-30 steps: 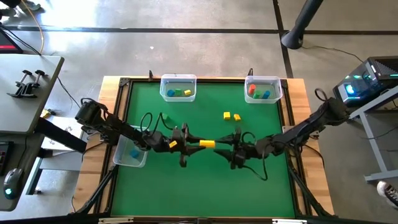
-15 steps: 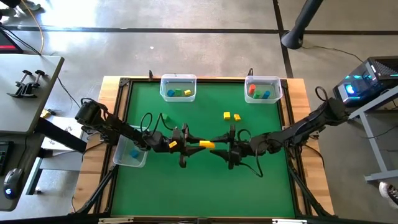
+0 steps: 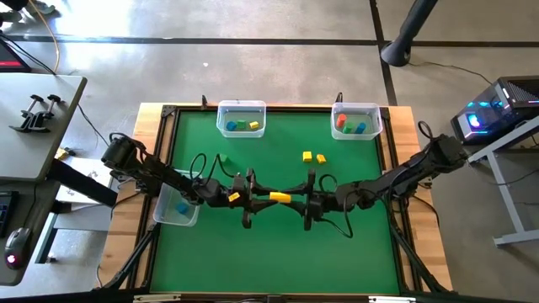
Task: Sort blocks by size
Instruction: Put the yellow cylindrical block into the top right transparent bin
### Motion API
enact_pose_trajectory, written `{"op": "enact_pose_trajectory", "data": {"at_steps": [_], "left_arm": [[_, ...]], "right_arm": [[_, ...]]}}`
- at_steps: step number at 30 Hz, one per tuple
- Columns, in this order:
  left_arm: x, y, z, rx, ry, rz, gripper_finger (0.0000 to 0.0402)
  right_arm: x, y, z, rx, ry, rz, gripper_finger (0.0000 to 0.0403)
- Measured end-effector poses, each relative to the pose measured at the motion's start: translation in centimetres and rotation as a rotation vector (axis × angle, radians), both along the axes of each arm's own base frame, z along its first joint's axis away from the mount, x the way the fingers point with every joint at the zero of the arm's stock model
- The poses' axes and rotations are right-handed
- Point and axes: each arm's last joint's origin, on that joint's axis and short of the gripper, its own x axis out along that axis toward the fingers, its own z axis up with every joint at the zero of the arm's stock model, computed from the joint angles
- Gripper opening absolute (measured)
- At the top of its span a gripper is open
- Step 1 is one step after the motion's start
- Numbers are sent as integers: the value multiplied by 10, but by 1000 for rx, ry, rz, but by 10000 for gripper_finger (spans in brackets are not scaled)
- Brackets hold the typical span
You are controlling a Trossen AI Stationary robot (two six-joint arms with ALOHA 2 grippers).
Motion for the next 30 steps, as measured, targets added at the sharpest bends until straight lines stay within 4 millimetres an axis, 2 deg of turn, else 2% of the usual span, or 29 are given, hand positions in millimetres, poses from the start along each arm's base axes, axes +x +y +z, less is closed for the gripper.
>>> {"op": "enact_pose_trajectory", "data": {"at_steps": [7,12,20,25,30], "left_arm": [[0,-3,0,53,3,3,126],[-1,-4,0,73,10,13,147],[0,-5,-6,66,69,12,153],[0,-5,-6,63,70,12,154],[0,-5,-6,64,71,13,154]], "right_arm": [[-2,6,-1,88,1,-36,136],[-13,19,1,55,1,-193,128],[-45,21,29,47,-15,-465,132],[-69,-2,51,138,-26,-579,132],[-98,-46,60,337,21,-622,133]]}}
